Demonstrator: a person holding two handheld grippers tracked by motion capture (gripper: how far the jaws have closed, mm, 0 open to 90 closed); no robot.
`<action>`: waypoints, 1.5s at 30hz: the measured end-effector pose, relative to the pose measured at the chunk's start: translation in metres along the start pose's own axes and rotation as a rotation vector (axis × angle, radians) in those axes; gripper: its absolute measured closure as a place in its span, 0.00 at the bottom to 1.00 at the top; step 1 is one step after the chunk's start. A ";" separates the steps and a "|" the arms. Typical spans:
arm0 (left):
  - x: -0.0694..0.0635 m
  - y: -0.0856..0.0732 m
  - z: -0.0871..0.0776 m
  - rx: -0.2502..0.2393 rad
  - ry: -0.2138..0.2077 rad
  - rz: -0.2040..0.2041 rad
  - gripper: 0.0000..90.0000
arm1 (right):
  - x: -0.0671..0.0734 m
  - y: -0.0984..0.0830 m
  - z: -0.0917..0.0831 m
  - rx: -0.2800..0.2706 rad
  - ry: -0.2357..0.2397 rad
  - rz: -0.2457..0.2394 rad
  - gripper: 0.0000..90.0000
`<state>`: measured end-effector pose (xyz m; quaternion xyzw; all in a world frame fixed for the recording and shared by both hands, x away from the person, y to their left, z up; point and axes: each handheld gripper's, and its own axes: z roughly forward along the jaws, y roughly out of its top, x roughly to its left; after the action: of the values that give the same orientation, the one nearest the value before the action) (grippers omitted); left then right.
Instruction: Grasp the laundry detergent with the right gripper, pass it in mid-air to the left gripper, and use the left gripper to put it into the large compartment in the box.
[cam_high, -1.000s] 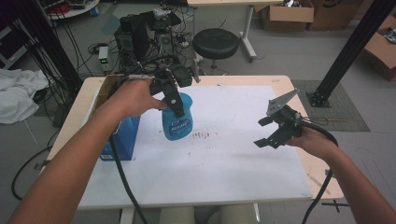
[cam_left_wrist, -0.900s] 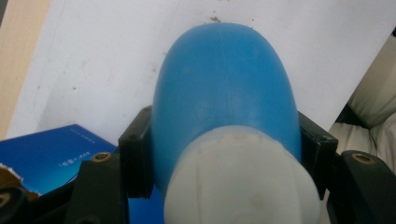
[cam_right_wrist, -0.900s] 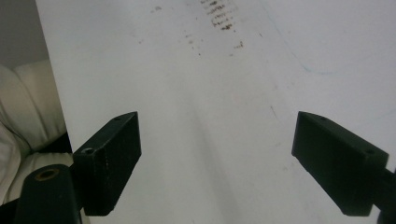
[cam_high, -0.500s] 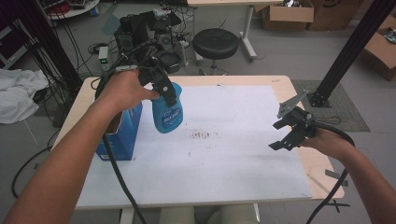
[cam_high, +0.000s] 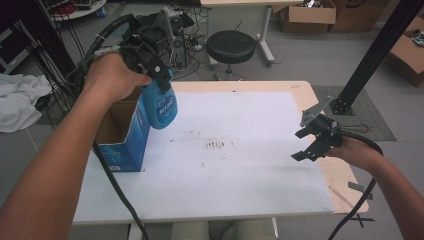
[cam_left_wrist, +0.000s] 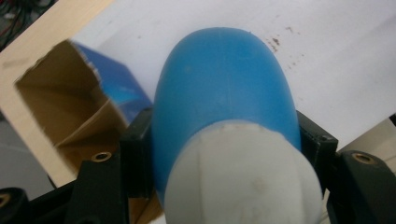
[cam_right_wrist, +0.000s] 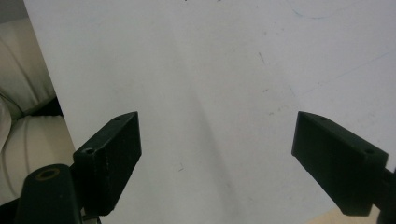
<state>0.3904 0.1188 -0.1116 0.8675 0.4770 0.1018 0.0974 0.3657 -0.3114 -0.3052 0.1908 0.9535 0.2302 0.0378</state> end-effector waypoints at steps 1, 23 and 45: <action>0.004 -0.001 -0.003 0.009 0.014 -0.036 0.42 | 0.000 0.000 0.000 0.001 0.001 -0.003 0.17; 0.070 -0.044 -0.036 0.006 0.142 -0.441 0.42 | -0.002 0.003 -0.005 -0.018 -0.003 -0.041 0.17; 0.094 -0.074 0.027 0.001 0.138 -0.528 0.42 | -0.003 0.002 0.002 -0.008 0.001 -0.038 0.17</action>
<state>0.3871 0.2358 -0.1495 0.7042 0.6922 0.1316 0.0874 0.3689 -0.3102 -0.3062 0.1721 0.9561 0.2332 0.0424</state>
